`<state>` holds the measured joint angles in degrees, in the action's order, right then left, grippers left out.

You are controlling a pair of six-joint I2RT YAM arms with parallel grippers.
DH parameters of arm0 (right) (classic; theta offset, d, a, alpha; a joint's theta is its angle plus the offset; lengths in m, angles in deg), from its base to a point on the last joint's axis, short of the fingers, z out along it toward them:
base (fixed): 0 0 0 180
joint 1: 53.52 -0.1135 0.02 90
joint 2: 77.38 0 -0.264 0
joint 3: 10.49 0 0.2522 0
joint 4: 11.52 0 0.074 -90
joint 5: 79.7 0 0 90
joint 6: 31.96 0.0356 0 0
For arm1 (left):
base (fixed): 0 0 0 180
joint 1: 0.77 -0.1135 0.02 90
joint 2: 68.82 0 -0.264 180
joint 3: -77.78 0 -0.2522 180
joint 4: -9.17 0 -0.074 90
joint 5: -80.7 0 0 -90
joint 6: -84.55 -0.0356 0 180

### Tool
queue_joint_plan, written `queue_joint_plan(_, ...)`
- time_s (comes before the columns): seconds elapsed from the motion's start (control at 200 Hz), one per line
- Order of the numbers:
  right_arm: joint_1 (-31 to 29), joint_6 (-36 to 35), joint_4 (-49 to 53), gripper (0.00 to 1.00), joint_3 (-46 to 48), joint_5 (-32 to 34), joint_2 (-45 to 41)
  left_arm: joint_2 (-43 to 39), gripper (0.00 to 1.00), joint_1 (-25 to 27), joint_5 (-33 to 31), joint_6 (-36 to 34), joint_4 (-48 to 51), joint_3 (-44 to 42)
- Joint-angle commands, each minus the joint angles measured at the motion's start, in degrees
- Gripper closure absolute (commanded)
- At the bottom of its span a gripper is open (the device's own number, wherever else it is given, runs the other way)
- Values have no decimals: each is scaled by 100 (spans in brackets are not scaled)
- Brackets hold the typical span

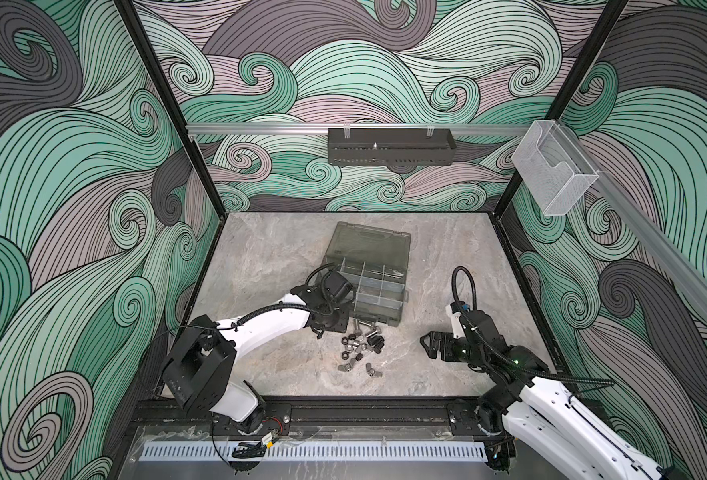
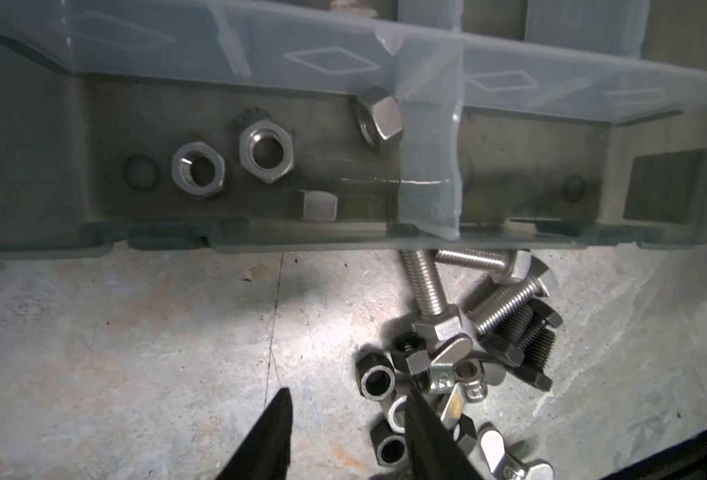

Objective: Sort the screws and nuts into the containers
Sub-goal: 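Move the left gripper back to the pile beside the bolts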

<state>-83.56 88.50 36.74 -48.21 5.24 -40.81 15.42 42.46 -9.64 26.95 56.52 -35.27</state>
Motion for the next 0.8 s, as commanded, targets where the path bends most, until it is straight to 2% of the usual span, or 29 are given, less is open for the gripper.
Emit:
queue_joint_plan(0.0,-35,-23,1,1,35,10,33,-76,52,184,102,167,170,-62)
queue_joint_plan(0.415,-36,-1,14,1,68,28,-119,249,53,828,57,417,32,-138)
queue_joint_plan(0.791,-36,29,19,1,95,31,-136,363,54,1063,-9,509,-9,-379)
